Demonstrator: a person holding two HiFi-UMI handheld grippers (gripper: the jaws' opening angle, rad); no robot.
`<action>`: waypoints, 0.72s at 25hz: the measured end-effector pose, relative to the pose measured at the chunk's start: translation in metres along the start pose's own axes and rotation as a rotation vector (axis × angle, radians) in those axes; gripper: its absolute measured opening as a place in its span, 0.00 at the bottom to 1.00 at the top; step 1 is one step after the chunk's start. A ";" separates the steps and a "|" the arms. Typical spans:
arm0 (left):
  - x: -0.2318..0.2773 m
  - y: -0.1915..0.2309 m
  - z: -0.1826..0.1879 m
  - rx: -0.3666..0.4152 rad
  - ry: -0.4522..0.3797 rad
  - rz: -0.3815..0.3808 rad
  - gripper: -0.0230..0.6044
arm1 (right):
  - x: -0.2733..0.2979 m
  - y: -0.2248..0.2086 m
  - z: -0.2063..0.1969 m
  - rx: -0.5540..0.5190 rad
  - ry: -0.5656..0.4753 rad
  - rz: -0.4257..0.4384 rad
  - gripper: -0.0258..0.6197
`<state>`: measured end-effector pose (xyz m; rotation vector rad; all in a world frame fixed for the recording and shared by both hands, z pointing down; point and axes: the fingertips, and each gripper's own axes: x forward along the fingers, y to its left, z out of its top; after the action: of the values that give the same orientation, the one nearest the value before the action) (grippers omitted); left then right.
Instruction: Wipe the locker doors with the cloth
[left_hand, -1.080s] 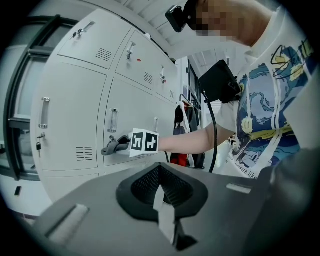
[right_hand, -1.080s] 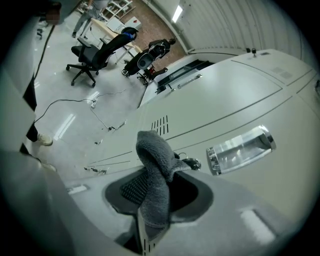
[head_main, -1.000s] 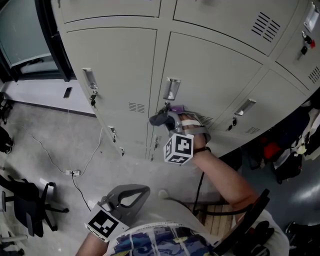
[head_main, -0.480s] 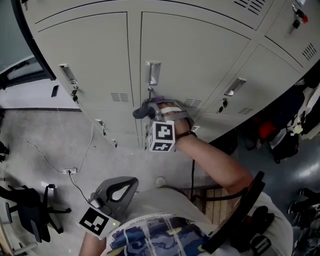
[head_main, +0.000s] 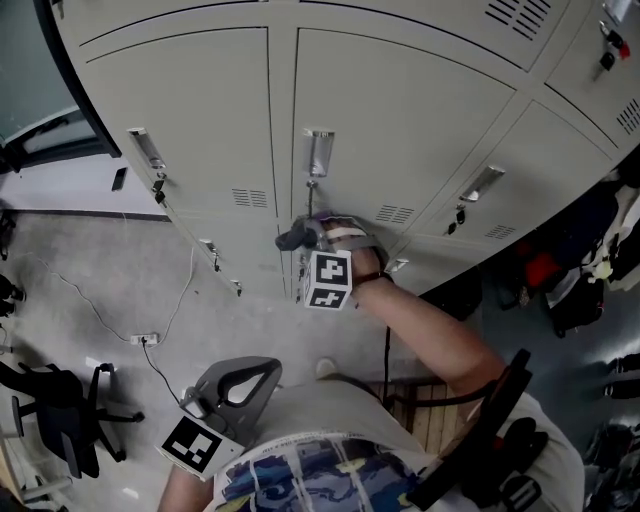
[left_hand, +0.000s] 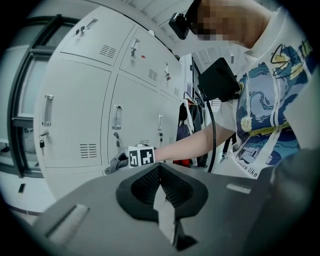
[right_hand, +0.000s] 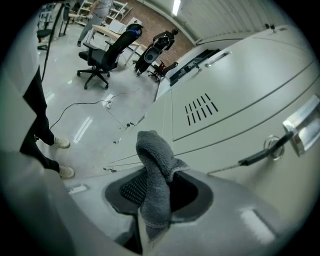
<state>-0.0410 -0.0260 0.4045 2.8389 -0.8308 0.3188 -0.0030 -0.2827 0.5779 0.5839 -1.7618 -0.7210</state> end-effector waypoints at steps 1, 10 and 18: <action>0.000 0.000 0.000 -0.002 0.002 0.002 0.04 | 0.002 0.003 -0.001 0.007 -0.002 0.010 0.21; 0.005 -0.003 -0.002 0.002 0.023 -0.017 0.04 | 0.002 0.012 -0.016 0.092 0.008 0.064 0.21; 0.007 -0.007 0.000 0.014 0.016 -0.044 0.04 | -0.046 0.016 -0.011 0.249 -0.066 0.089 0.22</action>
<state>-0.0315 -0.0235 0.4051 2.8595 -0.7646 0.3415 0.0202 -0.2414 0.5614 0.6492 -1.9424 -0.4668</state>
